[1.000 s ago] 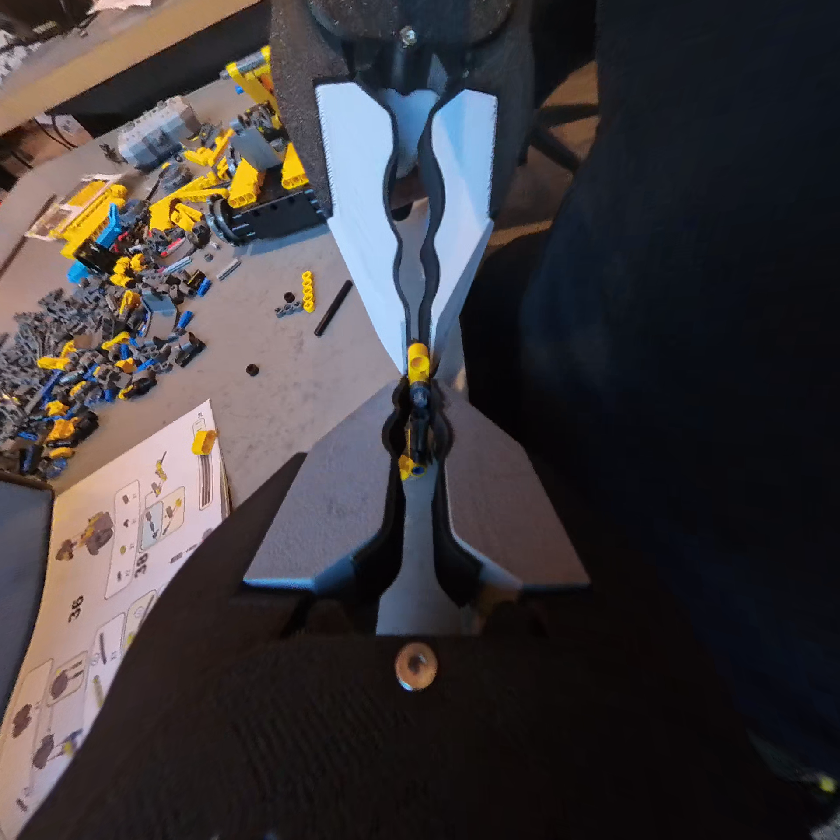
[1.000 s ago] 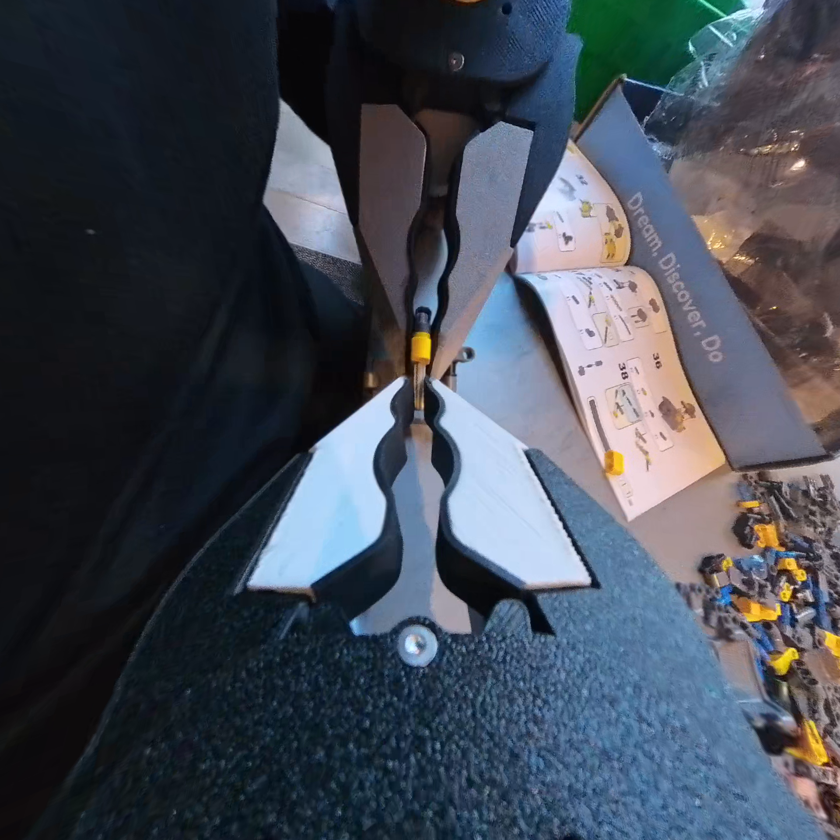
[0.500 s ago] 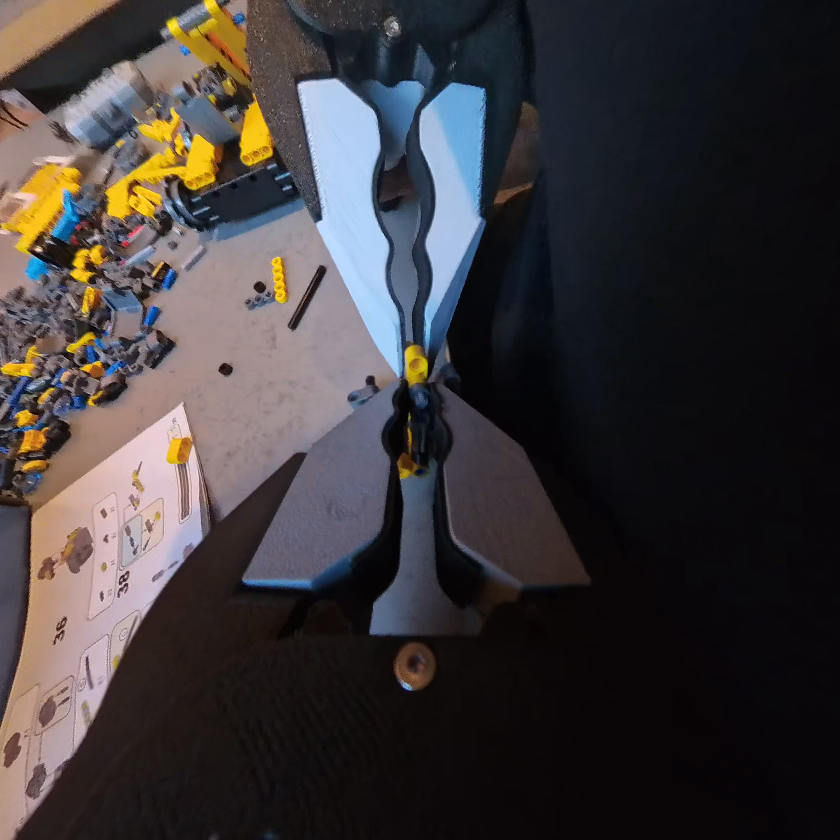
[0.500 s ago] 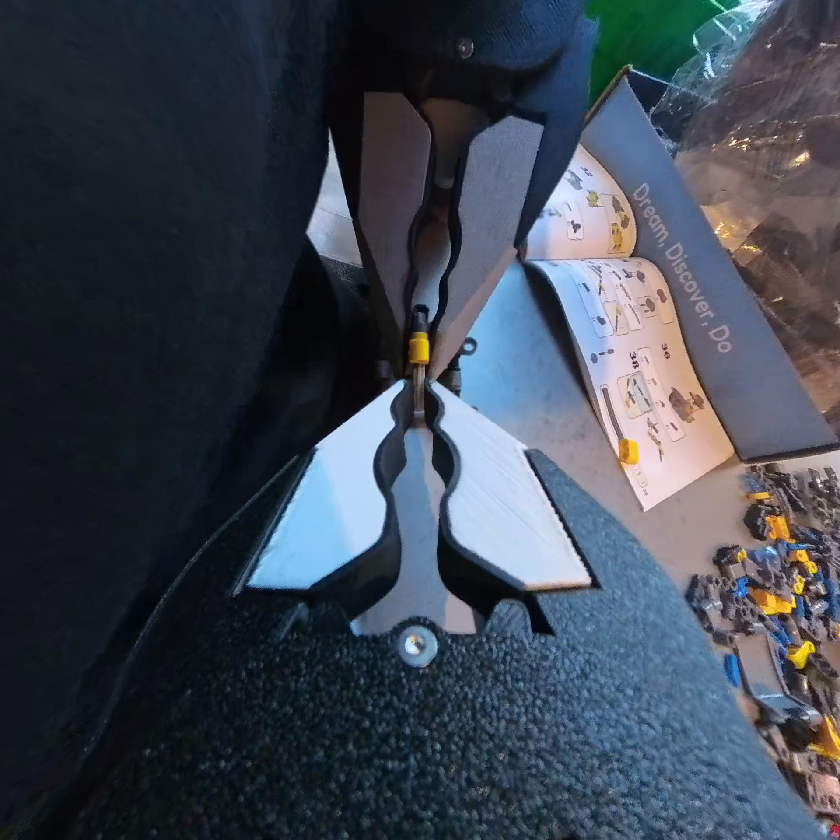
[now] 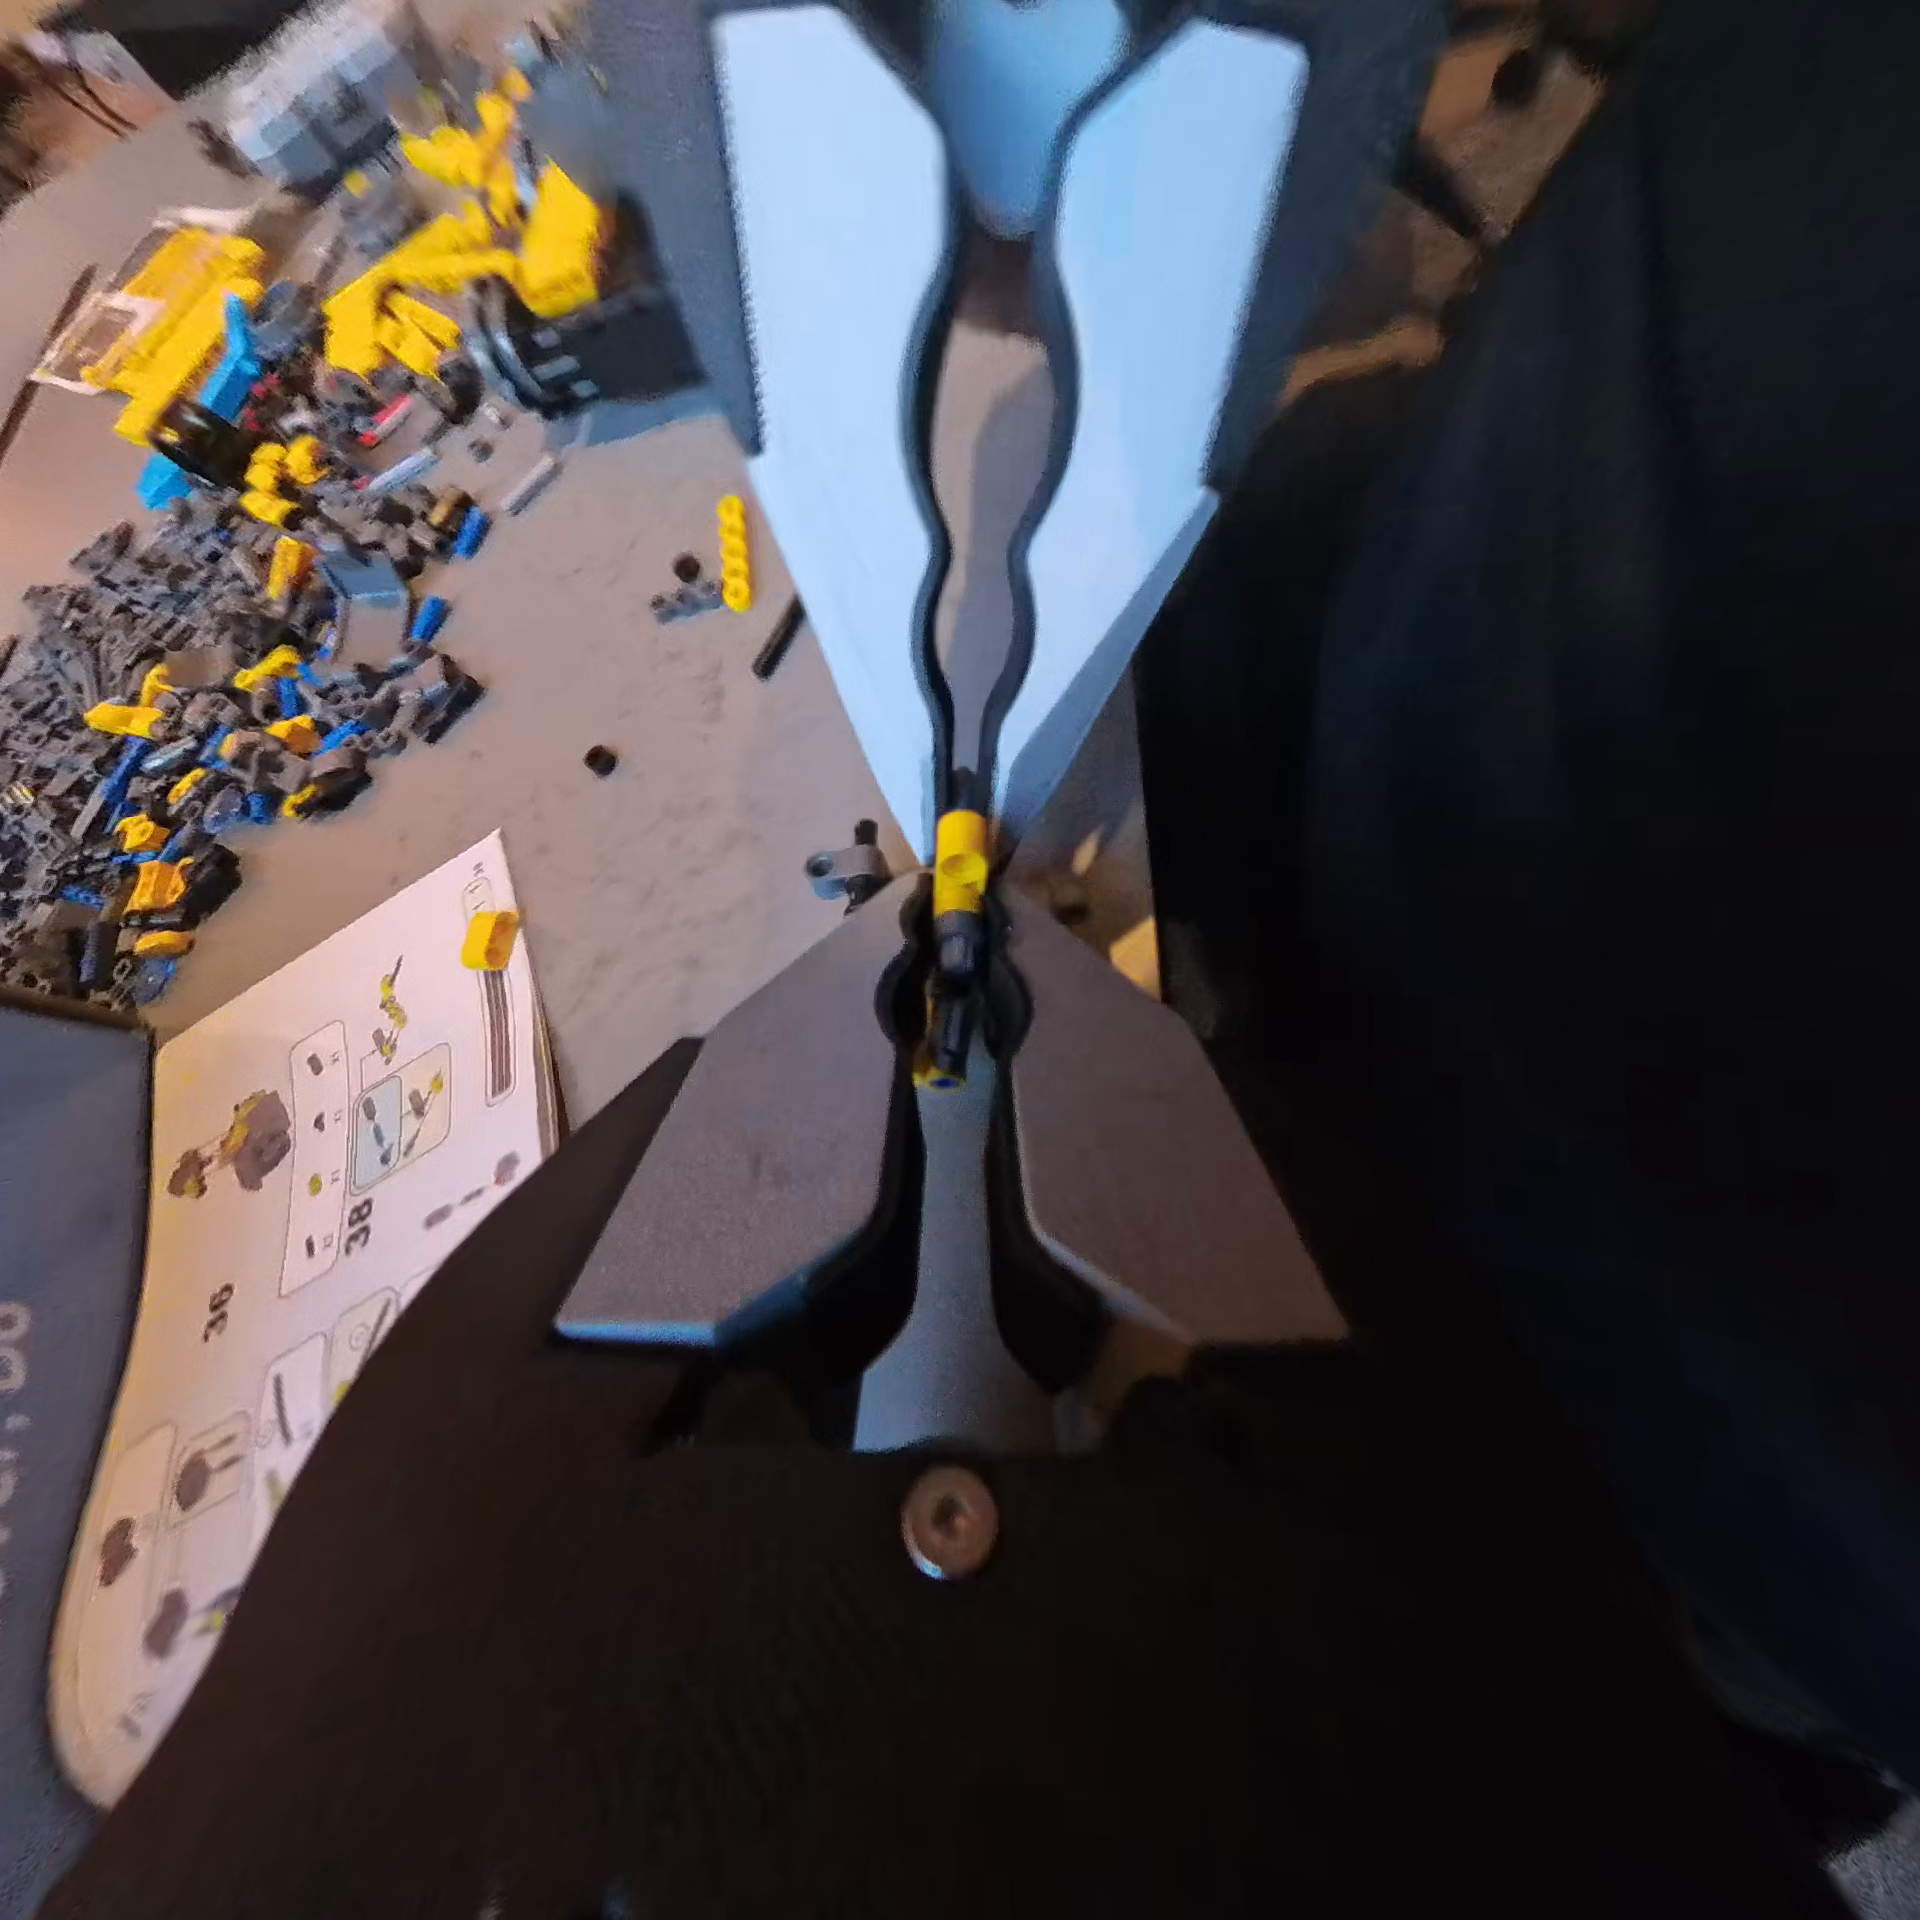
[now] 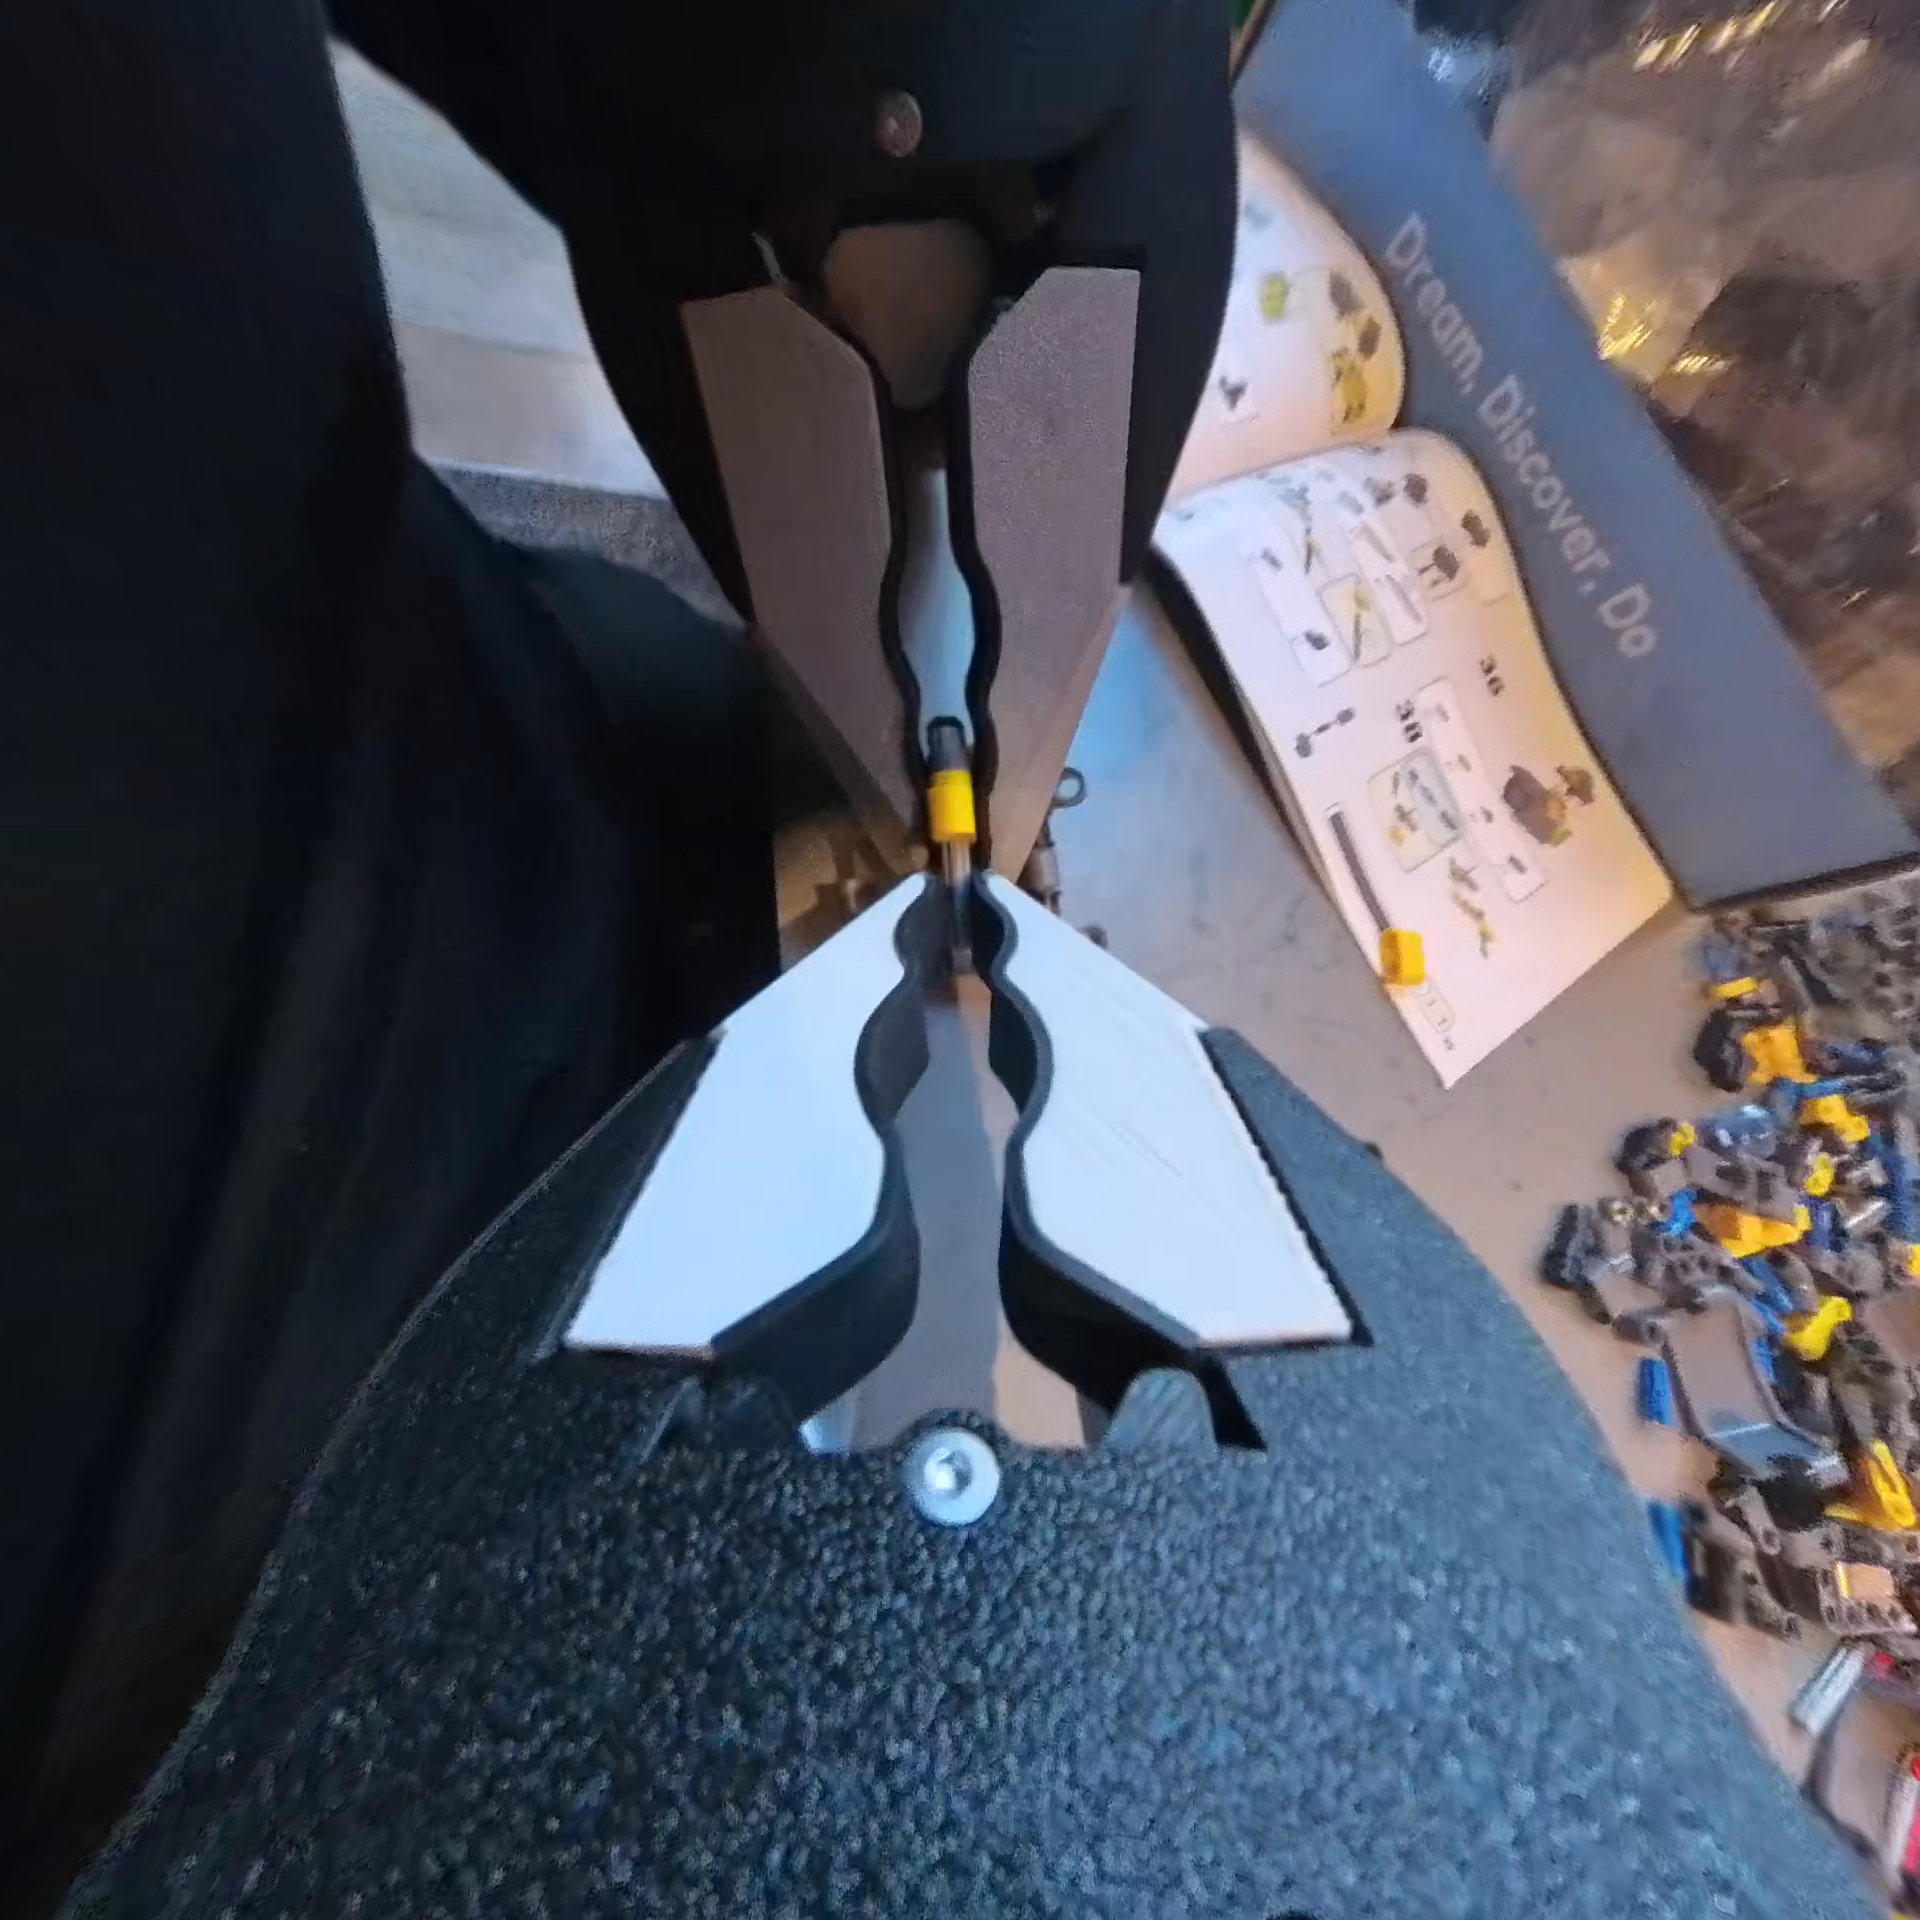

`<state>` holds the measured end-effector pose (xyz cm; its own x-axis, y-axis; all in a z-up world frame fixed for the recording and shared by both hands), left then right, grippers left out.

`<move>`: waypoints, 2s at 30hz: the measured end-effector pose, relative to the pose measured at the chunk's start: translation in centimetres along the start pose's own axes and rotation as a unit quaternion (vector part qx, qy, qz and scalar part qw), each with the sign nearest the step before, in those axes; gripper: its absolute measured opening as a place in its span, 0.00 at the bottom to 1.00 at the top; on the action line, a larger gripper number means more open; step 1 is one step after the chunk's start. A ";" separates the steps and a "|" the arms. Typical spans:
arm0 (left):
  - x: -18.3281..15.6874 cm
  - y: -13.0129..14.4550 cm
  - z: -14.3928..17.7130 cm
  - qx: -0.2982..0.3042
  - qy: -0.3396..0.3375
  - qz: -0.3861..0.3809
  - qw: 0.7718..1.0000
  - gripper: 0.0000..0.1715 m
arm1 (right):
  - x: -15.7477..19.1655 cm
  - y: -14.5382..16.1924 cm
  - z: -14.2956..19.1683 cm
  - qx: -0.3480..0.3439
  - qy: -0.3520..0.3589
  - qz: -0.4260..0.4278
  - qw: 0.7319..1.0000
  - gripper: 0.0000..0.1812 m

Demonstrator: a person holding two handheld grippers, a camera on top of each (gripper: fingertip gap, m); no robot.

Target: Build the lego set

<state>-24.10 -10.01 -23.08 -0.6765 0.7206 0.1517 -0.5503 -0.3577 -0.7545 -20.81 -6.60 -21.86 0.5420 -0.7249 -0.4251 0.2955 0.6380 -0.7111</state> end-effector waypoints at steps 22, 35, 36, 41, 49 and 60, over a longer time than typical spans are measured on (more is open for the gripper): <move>-1.1 -0.2 2.4 -0.085 0.018 -0.005 0.996 0.03 | -2.1 5.5 2.8 -0.016 0.039 -0.022 0.999 0.00; 3.2 -0.2 2.2 -0.082 -0.110 0.105 0.985 0.03 | -3.1 1.0 2.2 -0.071 0.045 -0.187 0.979 0.12; 3.4 0.3 1.8 -0.053 -0.121 0.111 0.985 0.03 | -3.1 0.5 2.0 -0.076 0.049 -0.201 0.975 0.14; 3.4 1.0 0.4 0.034 -0.165 0.072 0.983 0.03 | -3.3 -0.5 0.4 -0.081 0.056 -0.259 0.961 0.19; 1.8 1.3 -0.4 0.091 -0.166 0.048 0.981 0.14 | -1.8 1.7 -1.2 0.001 0.037 -0.262 0.964 0.14; 3.8 0.6 3.3 0.031 -0.121 0.123 0.985 0.34 | -2.3 3.5 -0.3 0.031 0.094 -0.217 0.971 0.16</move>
<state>-28.54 -9.44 -20.85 -0.8855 0.4481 0.1230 -0.3794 -0.5445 -0.7480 -21.21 -2.79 -23.56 0.2036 -0.9600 -0.1920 0.5133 0.2717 -0.8141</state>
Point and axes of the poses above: each gripper's, where its closed fingertips meet, z back along the fingers, y out of its underside, x = y × z across the jaws, the point moved 4 cm from there along z, back along the fingers, and after that the axes turned 13 degrees about y, right-handed, at the moved point
